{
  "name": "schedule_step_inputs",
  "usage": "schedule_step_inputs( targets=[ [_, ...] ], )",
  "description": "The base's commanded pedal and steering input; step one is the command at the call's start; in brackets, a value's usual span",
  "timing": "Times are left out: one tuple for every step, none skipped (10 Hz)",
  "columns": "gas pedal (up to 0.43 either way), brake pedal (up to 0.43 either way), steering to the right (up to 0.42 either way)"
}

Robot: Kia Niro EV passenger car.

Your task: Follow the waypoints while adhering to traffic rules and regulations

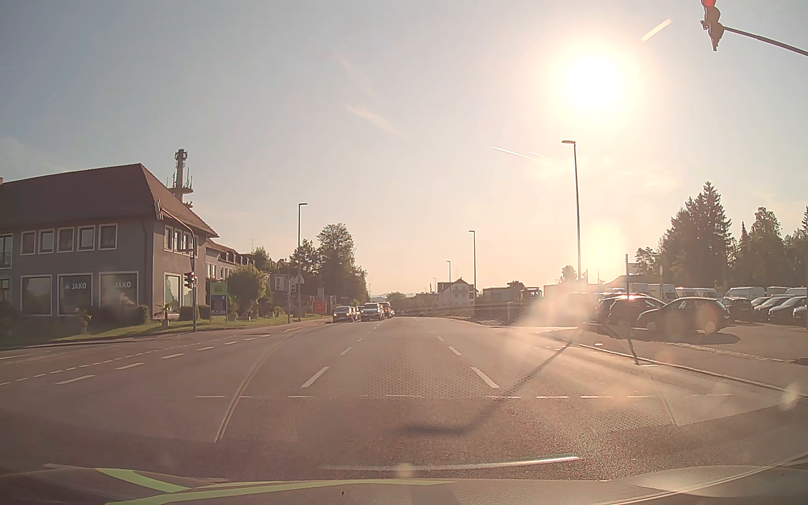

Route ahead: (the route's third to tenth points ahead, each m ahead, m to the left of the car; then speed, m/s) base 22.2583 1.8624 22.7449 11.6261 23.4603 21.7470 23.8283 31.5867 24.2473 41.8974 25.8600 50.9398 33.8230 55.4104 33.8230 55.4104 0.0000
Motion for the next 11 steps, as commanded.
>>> schedule_step_inputs(
  targets=[
    [0.000, 0.372, 0.000],
    [0.000, 0.378, 0.000],
    [0.000, 0.372, 0.000],
    [0.000, 0.372, 0.000],
    [0.000, 0.372, 0.000],
    [0.000, 0.372, 0.000],
    [0.000, 0.372, 0.000],
    [0.000, 0.378, 0.000],
    [0.000, 0.378, 0.000],
    [0.000, 0.372, 0.000],
    [0.000, 0.372, 0.000]
  ],
)
